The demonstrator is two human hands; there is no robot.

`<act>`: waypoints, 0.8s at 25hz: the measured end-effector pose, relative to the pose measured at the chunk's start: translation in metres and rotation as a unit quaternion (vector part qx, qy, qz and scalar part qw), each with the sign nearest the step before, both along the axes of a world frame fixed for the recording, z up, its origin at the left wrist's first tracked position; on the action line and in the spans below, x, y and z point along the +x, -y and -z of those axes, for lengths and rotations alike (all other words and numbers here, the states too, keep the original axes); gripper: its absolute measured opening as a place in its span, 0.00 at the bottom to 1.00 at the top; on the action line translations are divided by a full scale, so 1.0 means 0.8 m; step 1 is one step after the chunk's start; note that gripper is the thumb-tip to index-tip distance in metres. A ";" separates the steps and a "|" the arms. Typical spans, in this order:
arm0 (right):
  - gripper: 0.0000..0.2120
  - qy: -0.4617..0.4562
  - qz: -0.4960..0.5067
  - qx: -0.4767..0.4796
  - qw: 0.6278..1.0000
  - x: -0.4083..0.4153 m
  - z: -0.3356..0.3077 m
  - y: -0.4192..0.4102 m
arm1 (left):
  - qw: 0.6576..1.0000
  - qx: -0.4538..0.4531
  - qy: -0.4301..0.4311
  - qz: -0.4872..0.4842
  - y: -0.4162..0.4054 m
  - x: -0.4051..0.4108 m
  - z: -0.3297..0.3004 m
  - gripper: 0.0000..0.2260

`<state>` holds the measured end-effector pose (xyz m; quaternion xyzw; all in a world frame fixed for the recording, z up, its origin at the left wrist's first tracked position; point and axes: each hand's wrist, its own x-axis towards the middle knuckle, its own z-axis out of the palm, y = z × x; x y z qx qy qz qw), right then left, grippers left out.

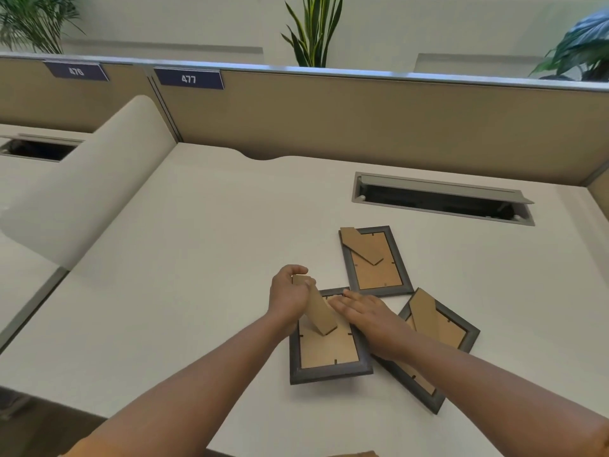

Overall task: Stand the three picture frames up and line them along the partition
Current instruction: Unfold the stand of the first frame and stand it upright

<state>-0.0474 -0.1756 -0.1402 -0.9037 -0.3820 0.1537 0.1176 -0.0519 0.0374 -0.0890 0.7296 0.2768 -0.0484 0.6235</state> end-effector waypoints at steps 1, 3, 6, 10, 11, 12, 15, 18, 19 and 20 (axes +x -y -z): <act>0.44 -0.010 0.006 0.024 1.000 -0.002 -0.004 -0.004 | 1.000 -0.008 -0.009 -0.003 -0.004 0.004 -0.004 0.10; 0.42 -0.048 0.042 0.093 0.994 -0.006 -0.015 -0.014 | 1.000 -0.010 -0.022 0.000 -0.010 0.012 -0.014 0.11; 0.45 -0.134 0.133 0.166 0.968 -0.010 -0.030 -0.031 | 0.998 0.027 -0.035 0.032 -0.020 0.027 -0.030 0.14; 0.29 -0.204 0.201 0.275 0.918 -0.007 -0.052 -0.045 | 0.981 0.076 -0.090 0.152 -0.039 0.046 -0.056 0.18; 0.26 -0.233 0.224 0.309 0.894 -0.004 -0.057 -0.048 | 0.971 0.080 -0.112 0.195 -0.043 0.049 -0.065 0.17; 0.23 -0.268 0.249 0.336 0.868 -0.001 -0.061 -0.052 | 0.957 0.095 -0.130 0.242 -0.046 0.052 -0.075 0.17; 0.18 -0.357 0.314 0.392 0.787 0.010 -0.060 -0.063 | 0.903 0.205 -0.125 0.357 -0.051 0.062 -0.101 0.17; 0.17 -0.405 0.336 0.420 0.740 0.022 -0.053 -0.078 | 0.863 0.333 -0.079 0.371 -0.044 0.065 -0.117 0.27; 0.18 -0.418 0.343 0.430 0.723 0.026 -0.050 -0.083 | 0.852 0.376 -0.061 0.360 -0.042 0.064 -0.120 0.30; 0.19 -0.429 0.354 0.441 0.705 0.030 -0.047 -0.089 | 0.842 0.409 -0.039 0.349 -0.041 0.064 -0.121 0.31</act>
